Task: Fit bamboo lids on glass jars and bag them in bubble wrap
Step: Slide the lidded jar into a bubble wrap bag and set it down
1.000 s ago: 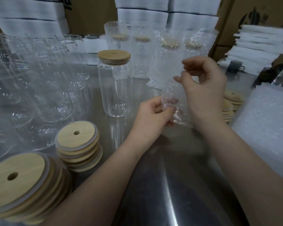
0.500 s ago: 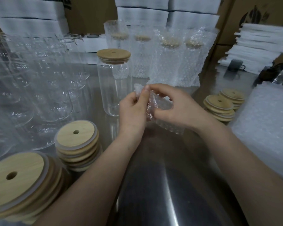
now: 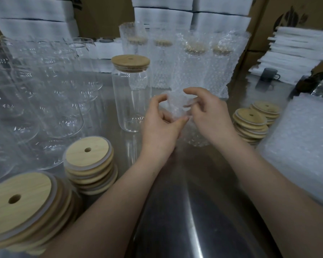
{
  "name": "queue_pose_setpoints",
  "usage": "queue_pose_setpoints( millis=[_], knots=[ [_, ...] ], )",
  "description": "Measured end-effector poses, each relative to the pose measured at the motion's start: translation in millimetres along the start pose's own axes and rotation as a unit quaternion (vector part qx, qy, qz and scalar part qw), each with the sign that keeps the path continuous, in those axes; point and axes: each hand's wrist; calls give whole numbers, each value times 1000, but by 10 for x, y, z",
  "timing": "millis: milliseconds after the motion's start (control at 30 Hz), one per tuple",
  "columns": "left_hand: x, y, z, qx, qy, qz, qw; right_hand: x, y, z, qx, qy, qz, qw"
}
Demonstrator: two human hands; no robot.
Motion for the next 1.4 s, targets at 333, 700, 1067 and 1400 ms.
queue_pose_setpoints(
  millis=[333,700,1067,1400],
  knots=[
    [-15,-31,3,257,37,-62,964,93,-44,170,1,-4,-144,990],
    [22,-49,-64,227,-19,-50,972,172,219,810,108,-80,122,983],
    [34,-81,-52,248,-24,-45,968,168,552,793,111,-57,64,990],
    [65,-97,-47,148,-54,-77,985,49,103,756,537,165,-55,825]
  ],
)
Point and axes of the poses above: each hand's wrist, its own x-axis towards the middle knuckle, its own y-axis out of the palm, z = x × y, and after that the axes turned 9 degrees about -z, right-handed
